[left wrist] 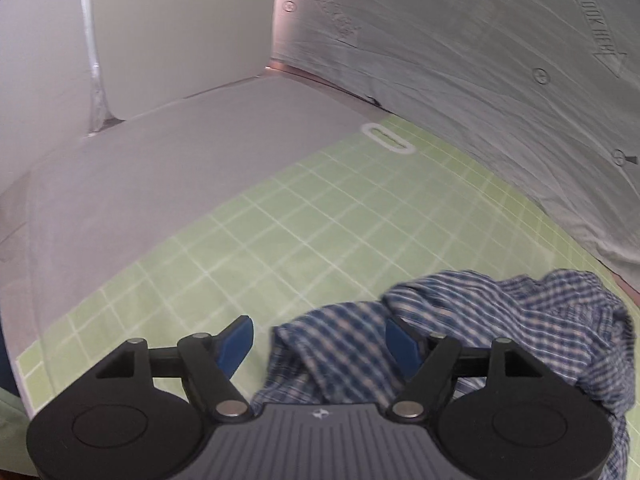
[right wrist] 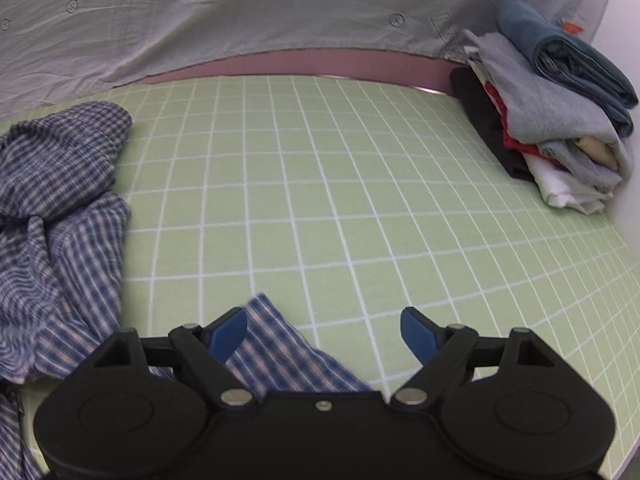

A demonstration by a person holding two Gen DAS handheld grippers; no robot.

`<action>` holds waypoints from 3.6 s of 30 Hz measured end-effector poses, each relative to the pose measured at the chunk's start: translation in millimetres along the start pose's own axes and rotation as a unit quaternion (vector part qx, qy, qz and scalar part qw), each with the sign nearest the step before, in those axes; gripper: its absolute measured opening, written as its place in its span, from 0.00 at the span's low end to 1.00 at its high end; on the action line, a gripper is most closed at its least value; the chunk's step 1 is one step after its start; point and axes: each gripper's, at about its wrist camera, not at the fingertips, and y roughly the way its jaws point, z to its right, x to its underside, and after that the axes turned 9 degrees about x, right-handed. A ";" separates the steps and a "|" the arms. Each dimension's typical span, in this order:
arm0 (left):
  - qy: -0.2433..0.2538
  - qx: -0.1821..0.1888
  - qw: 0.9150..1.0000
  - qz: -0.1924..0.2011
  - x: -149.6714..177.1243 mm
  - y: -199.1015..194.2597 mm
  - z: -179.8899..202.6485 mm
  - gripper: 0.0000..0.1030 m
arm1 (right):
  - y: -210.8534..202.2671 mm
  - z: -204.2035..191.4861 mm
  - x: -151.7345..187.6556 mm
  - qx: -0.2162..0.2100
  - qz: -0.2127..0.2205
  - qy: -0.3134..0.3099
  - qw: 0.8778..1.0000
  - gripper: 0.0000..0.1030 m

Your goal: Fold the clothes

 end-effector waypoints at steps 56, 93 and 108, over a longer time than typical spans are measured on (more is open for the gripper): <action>0.145 -0.008 0.989 -0.022 6.5 13.2 65.9 0.58 | 32.4 -0.5 -27.1 -0.046 0.001 -0.014 0.999 0.34; -0.015 0.019 0.994 0.105 -95.5 27.6 57.7 0.01 | 36.1 8.4 -19.4 -0.026 0.004 -0.011 1.000 0.11; 0.157 0.080 0.984 -0.028 -43.7 73.2 139.9 0.69 | 50.8 -23.1 -88.5 -0.049 0.040 -0.044 0.997 0.97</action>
